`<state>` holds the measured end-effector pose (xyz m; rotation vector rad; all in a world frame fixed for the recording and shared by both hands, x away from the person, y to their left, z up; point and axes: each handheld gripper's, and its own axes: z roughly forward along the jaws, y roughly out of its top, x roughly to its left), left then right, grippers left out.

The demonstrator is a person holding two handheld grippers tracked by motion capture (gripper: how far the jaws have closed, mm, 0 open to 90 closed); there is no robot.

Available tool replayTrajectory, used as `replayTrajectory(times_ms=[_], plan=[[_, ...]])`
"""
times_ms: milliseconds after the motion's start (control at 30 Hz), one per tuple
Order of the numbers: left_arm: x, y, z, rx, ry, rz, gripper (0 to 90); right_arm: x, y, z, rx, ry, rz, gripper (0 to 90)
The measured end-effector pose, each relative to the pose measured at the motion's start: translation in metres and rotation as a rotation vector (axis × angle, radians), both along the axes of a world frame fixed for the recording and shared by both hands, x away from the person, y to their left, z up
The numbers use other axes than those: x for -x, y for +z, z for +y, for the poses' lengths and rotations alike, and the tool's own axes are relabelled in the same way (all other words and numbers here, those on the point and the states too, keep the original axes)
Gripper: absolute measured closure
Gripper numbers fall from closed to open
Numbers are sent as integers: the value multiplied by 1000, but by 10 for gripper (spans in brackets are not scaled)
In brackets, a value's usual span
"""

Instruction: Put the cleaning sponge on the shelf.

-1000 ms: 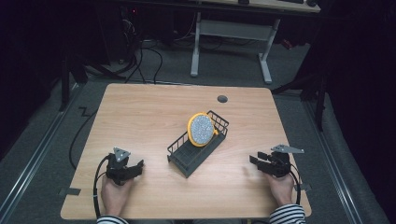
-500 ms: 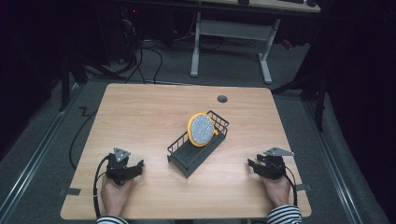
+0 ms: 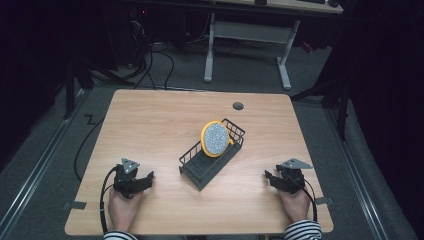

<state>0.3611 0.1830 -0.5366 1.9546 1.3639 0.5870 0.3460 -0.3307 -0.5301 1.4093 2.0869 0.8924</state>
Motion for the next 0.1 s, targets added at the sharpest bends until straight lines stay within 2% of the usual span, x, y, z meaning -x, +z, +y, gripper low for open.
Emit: replayTrajectory(times_ms=[100], plan=[[0,0,0,0,0,0,272,0,0,0,-1,-1,2,440]])
